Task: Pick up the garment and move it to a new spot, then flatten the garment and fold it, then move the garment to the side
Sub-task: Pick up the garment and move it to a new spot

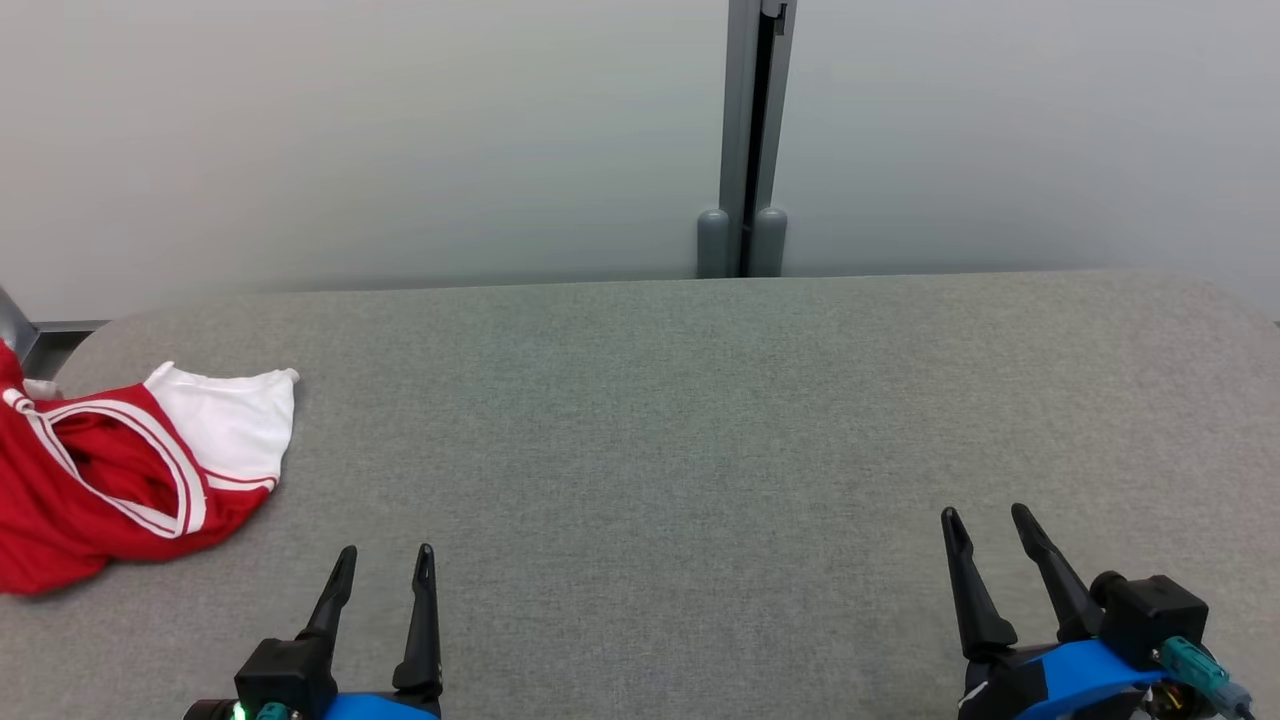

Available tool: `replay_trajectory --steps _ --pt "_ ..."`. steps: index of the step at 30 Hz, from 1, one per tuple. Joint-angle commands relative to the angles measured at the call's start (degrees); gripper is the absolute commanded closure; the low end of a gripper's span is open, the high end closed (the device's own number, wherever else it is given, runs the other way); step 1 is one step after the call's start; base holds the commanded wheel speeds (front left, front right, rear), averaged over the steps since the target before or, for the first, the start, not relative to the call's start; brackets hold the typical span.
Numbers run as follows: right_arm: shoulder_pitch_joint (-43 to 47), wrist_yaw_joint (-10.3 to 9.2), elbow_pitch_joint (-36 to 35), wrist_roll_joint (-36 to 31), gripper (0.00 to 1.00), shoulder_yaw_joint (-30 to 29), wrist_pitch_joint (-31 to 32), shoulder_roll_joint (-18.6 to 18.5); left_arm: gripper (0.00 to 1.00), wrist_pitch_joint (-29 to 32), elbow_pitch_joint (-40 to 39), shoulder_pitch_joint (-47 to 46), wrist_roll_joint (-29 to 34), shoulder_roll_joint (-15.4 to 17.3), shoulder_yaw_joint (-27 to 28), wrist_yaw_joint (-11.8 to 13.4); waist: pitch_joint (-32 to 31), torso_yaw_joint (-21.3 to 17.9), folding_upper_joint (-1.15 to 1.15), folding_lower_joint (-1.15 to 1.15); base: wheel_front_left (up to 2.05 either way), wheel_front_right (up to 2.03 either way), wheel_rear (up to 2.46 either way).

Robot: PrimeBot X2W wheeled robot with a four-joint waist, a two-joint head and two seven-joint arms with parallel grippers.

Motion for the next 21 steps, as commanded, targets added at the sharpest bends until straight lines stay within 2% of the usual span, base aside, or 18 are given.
replay_trajectory --steps 1,7,21 --pt "1.04 0.15 -0.22 -0.29 0.00 -0.18 -0.18 -0.37 0.00 -0.25 0.13 -0.50 -0.01 0.40 0.17 0.23 0.11 0.52 0.00 0.00 0.00 0.00 0.00" --pt "1.97 0.15 -0.61 -0.43 0.00 -0.85 0.06 -0.36 0.00 -0.15 -0.33 -0.58 0.55 1.11 0.44 1.20 -0.08 6.59 0.00 0.00 0.00 0.00 0.00" --pt "2.26 0.15 0.96 1.73 0.00 -0.05 -1.52 -0.35 0.00 3.01 -5.72 2.54 0.37 3.41 0.87 3.16 -1.05 25.04 0.00 0.00 0.00 0.00 0.00"
